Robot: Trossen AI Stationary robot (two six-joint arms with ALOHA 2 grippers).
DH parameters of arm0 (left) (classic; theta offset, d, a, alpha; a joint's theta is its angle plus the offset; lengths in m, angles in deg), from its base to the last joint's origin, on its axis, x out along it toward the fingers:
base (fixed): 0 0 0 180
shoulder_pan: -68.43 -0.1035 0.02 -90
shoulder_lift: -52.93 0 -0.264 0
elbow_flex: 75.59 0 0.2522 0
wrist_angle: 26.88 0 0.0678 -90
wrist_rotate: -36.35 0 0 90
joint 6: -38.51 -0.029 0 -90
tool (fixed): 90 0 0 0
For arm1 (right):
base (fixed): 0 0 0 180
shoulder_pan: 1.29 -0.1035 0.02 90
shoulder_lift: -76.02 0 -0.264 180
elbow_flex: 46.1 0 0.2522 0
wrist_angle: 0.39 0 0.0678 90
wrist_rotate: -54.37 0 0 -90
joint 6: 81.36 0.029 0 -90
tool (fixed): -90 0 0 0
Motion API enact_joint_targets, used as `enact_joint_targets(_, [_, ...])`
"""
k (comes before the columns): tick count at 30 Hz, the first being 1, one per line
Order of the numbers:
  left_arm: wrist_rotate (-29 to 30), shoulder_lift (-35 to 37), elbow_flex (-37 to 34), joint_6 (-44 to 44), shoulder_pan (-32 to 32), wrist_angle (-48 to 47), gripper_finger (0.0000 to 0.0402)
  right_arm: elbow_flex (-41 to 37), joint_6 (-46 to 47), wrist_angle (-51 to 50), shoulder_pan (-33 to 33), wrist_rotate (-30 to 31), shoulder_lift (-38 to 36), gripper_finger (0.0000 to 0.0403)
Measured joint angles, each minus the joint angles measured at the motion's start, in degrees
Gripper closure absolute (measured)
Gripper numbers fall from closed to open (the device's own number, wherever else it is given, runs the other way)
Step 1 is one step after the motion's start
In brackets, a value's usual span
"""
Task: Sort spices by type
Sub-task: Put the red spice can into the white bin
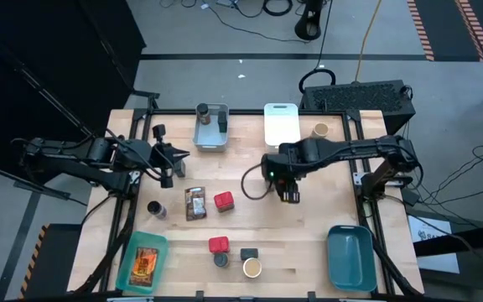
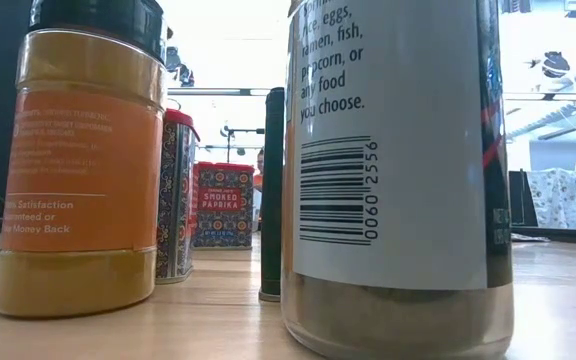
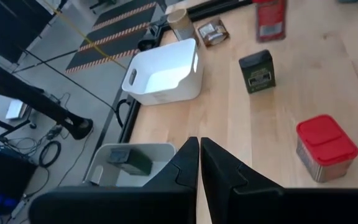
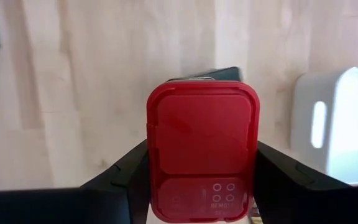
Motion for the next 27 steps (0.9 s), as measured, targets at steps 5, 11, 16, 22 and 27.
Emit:
enact_joint_targets(5, [0.0, 0.0, 0.0, -1.7, 0.0, 1.0, 0.0382, 0.0, -6.8, 0.0, 5.8, -0.2, 0.0, 0.0207])
enact_joint_targets(11, [0.8, 0.0, 0.0, -2.8, 0.0, 2.6, 0.0382, 0.0, -17.0, 1.3, 13.7, -0.3, 0.0, 0.0207])
enact_joint_targets(16, [3.5, 0.0, 0.0, -2.8, 0.0, 2.5, 0.0382, 1.2, -24.1, 3.7, 20.9, -0.3, 0.1, 0.0207])
enact_joint_targets(22, [5.5, 0.0, 0.0, -2.8, 0.0, 2.4, 0.0382, 5.3, -30.6, 8.0, 28.5, 1.3, 0.1, 0.0207])
enact_joint_targets(27, [6.0, 0.0, 0.0, -2.8, 0.0, 2.4, 0.0382, 5.5, -37.2, 12.8, 33.0, 3.0, 0.3, 0.0207])
